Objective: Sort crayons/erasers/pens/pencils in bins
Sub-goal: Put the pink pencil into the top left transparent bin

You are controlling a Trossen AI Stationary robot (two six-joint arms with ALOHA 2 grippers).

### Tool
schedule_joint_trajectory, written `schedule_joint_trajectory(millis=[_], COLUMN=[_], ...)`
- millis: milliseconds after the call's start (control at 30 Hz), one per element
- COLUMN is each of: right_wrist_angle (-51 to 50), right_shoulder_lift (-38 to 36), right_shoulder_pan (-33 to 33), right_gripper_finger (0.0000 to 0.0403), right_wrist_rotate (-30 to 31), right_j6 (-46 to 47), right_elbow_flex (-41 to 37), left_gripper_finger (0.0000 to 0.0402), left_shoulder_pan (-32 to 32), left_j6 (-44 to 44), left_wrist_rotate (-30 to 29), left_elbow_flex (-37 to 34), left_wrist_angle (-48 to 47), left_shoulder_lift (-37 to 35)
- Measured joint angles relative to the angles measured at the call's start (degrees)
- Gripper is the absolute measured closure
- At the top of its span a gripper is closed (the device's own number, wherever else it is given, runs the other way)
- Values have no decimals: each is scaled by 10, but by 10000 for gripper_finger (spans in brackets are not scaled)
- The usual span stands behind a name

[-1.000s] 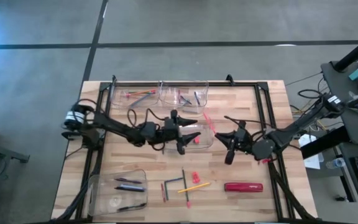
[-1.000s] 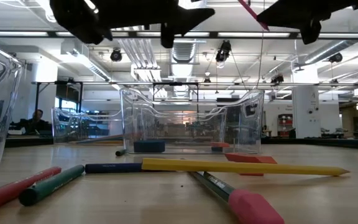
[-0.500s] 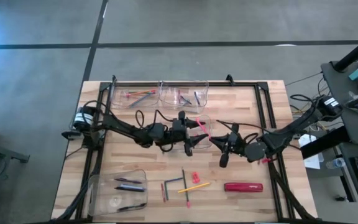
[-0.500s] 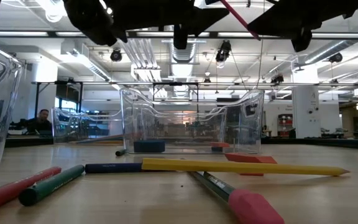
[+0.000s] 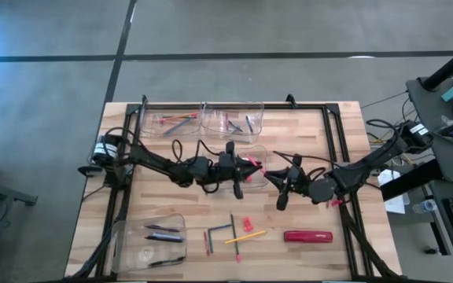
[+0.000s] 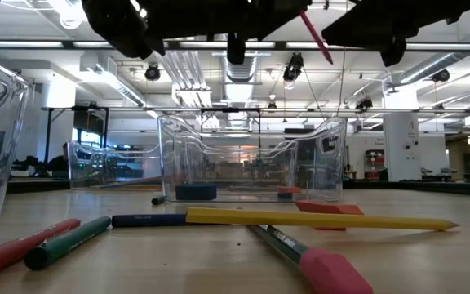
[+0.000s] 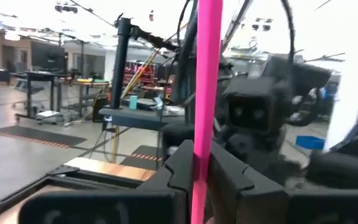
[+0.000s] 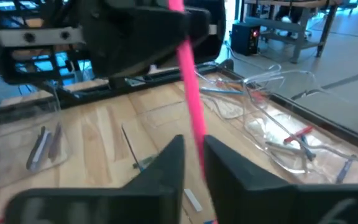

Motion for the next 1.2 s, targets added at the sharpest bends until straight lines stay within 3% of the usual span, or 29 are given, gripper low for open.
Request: schedule_joint_trajectory(millis=[133,267,433,633,767,867,967,1200], right_wrist_angle=[-2,-11,-49,-49,-49,-49,-49,-70], right_shoulder_lift=[2,2,0,0,0,0,0,0], right_shoulder_pan=[0,1,1,0,1,1,0,0], right_gripper_finger=[289,207,126,77,67,66,68,71], right_wrist_rotate=[-7,-27,-29,-24,-24,-24,-24,-24], right_j6=[-20,-34,-35,-14,1,2,8,33], right_elbow_flex=[7,19,37,40,40,40,39,39], left_gripper_finger=[387,387,388,389,389,389,389,388], left_shoulder_pan=[2,4,15,73,147,206,256,356], left_j6=[22,67,135,129,75,73,95,188], left_wrist_rotate=[-5,-52,-170,-351,-352,-312,-285,-286], left_elbow_flex=[-1,-1,0,0,0,-2,-2,-2], left_wrist_angle=[-43,-152,-380,-739,-934,-1014,-1037,-1035], left_shoulder_lift=[-27,-84,-190,-301,-331,-327,-309,-253])
